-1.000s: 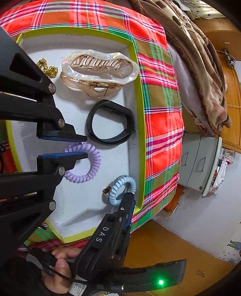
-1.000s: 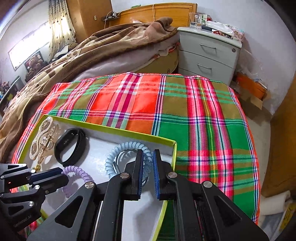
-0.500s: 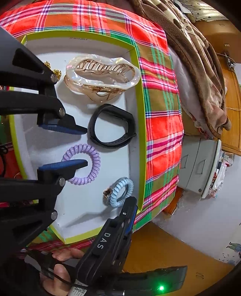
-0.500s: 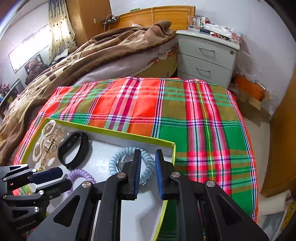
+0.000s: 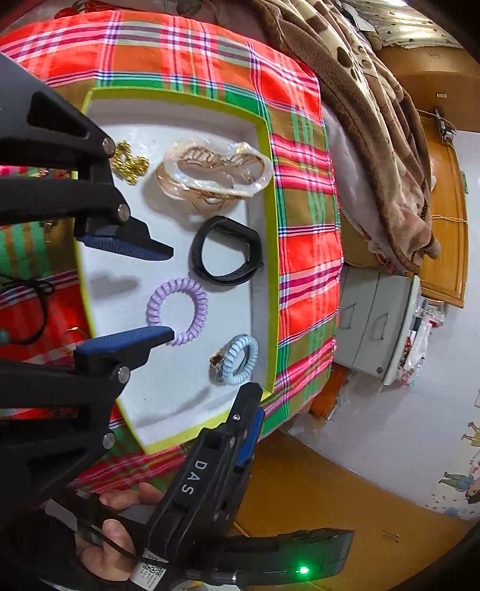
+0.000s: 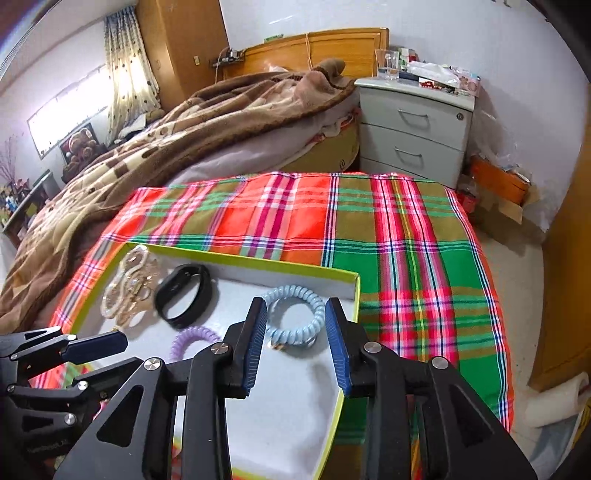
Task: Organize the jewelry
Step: 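Move the left tool to the gold jewelry while the right tool grasps the dark beaded bracelet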
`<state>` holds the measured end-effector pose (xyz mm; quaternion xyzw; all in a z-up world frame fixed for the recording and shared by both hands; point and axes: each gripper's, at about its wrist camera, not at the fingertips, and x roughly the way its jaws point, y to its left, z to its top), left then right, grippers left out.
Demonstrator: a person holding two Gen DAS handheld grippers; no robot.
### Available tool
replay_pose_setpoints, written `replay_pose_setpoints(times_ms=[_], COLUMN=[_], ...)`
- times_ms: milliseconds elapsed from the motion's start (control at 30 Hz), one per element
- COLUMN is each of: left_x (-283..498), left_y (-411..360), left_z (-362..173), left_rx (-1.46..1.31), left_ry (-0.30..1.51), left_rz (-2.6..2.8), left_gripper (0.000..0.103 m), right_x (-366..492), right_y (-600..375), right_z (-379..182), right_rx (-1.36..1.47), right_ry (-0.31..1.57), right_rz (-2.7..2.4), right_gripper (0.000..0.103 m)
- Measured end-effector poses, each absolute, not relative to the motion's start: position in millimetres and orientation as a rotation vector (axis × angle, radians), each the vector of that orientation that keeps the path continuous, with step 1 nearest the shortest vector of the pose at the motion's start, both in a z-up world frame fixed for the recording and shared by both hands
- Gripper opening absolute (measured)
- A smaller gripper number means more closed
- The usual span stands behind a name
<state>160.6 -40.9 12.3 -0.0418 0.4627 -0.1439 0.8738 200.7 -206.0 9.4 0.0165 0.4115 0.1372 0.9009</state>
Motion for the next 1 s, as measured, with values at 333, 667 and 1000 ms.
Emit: replay_pose_setpoints(times_ms=[333, 667, 1000], left_x=[119, 85, 68], left_y=[-9, 20, 39], left_z=[24, 15, 1], left_rx=[-0.149, -0.184, -0.218], left_ry=[0.912, 0.895, 0.906], left_rz=[-0.284, -0.243, -0.240], left_gripper=[0.041, 0.041, 0.041], right_x=[136, 86, 70], right_y=[-213, -221, -203], right_z=[17, -18, -37], right_rx=[0.093, 0.154, 0.235], right_ry=[0.822, 0.919, 0.962], right_rz=[0.336, 0.270, 0.225], right_gripper=[0.034, 0.038, 0.044])
